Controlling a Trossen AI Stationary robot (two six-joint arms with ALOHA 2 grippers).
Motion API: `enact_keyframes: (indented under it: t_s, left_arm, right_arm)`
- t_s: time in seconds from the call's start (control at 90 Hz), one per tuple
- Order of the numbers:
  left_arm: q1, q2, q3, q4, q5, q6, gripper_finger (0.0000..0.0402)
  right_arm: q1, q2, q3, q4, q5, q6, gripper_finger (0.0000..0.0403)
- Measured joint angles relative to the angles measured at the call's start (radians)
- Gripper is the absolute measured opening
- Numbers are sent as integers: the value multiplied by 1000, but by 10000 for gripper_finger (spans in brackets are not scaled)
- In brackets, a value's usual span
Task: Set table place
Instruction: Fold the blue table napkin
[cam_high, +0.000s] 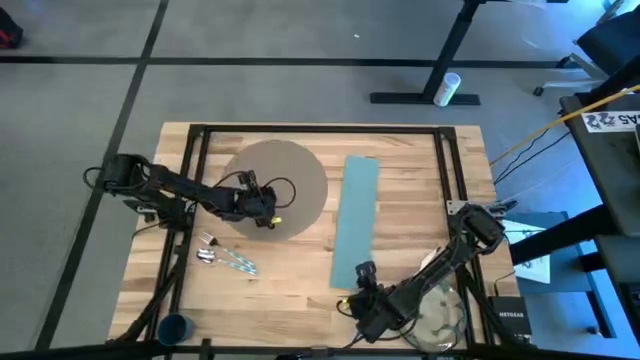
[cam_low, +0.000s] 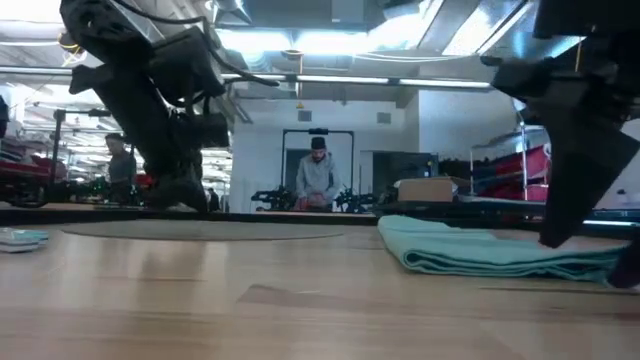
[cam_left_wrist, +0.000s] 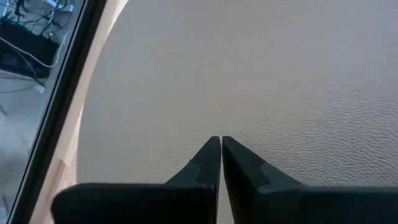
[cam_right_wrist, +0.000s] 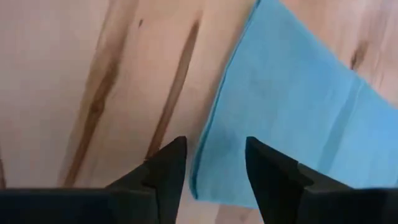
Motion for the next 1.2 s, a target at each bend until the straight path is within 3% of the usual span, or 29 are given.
enact_keyframes:
  t_s: [0.256,0.578,0.867,1.2]
  left_arm:
    - [-31,0,1,-43,0,-45,0]
    - [-50,0,1,-44,0,-57,0]
    - [-50,0,1,-41,0,-74,0]
    - [-76,0,1,-41,0,-103,0]
  right_arm:
    - [0,-4,-28,9,-7,70,132]
    - [0,-3,-66,4,-7,121,9]
    - [7,5,12,-98,-10,119,1]
    - [13,4,234,-368,128,121,0]
